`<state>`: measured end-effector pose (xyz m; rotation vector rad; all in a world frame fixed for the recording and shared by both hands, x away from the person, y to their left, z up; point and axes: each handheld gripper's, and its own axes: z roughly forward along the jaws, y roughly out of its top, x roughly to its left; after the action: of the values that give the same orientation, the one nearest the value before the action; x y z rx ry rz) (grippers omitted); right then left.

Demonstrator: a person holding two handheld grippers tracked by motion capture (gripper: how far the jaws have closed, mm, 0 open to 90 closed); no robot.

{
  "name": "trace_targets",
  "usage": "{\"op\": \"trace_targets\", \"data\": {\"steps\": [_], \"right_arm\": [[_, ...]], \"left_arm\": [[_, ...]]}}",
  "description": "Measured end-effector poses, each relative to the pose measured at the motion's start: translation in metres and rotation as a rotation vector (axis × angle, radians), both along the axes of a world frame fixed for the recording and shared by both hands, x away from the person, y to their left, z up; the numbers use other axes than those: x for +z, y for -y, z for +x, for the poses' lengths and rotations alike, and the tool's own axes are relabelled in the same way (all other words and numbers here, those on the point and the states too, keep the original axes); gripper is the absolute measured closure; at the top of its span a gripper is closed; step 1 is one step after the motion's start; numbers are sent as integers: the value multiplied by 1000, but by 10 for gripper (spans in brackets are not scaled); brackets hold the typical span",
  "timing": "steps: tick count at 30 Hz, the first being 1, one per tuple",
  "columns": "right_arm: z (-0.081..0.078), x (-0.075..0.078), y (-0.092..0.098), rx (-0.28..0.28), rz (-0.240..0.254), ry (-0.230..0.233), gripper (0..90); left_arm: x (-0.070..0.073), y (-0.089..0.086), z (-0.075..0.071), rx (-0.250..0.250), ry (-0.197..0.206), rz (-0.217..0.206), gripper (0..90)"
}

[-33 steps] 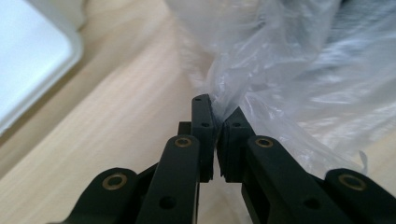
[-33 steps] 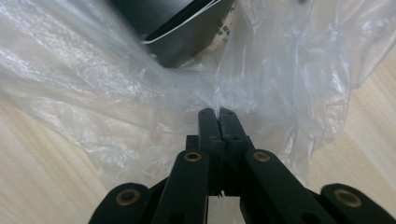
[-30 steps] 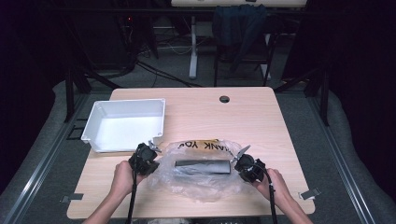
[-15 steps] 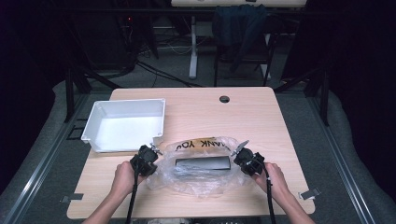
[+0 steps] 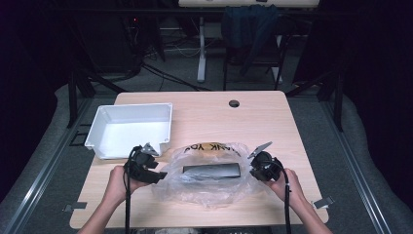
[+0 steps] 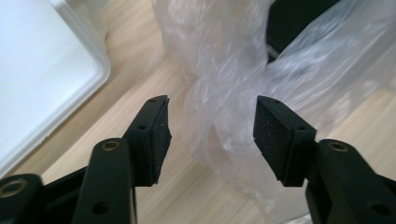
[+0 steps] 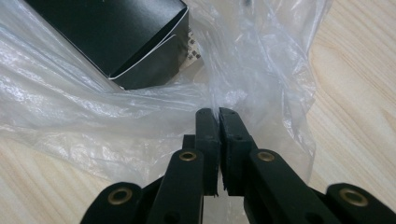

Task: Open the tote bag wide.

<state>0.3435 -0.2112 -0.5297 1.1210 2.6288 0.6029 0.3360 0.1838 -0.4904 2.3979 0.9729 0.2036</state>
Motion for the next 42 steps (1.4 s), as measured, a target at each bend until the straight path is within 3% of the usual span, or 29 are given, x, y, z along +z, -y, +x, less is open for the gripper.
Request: {"op": "trace_targets", "data": {"steps": [2,4,8,10,12,14,16,17,20,21,22,24,25,26,27,29,33,35,39,42], "right_arm": [[1,3,0,15,-34,-6,857],[0,3,0,14,-28,-4,849],[3,2,0,8,-29,-9,844],[4,1,-1,7,-35,-3,854],[6,1,-3,13,-51,-1,858],[9,0,-4,2,-60,11,860],[14,0,-5,-3,-90,29,860],[16,-2,-6,-15,-83,40,860],[24,-8,-11,-24,-128,72,855],[25,-8,-11,-13,-164,68,852],[26,-10,-12,-24,-157,79,847],[27,-10,-10,-26,-177,60,810],[27,-12,-9,-42,-143,63,769],[27,-9,-6,-35,-138,39,703],[28,-5,-1,-30,-90,17,617],[24,11,7,-16,4,30,483],[4,38,8,41,116,92,375],[-5,42,0,87,159,88,364],[-20,35,-32,205,167,95,337],[-28,32,-53,271,145,120,366]], "left_arm": [[9,2,0,-24,10,-43,415],[15,9,2,-42,25,-57,411],[1,31,15,-68,11,25,475],[-13,37,20,-54,15,76,596],[-24,37,25,-30,10,76,730],[-33,35,30,14,-5,70,804],[-40,33,35,51,-33,70,835],[-44,33,36,60,-44,83,846],[-54,39,34,49,-59,128,861],[-56,42,31,39,-59,152,864],[-57,45,29,34,-48,173,864],[-57,46,27,20,-43,174,864],[-56,45,27,19,-43,164,864],[-56,44,27,27,-53,147,864],[-56,42,28,24,-61,140,863],[-56,39,28,27,-78,119,860],[-54,36,26,26,-94,89,847],[-53,36,25,28,-107,77,839],[-51,37,24,27,-112,70,822],[-50,37,23,26,-110,61,816]]}}
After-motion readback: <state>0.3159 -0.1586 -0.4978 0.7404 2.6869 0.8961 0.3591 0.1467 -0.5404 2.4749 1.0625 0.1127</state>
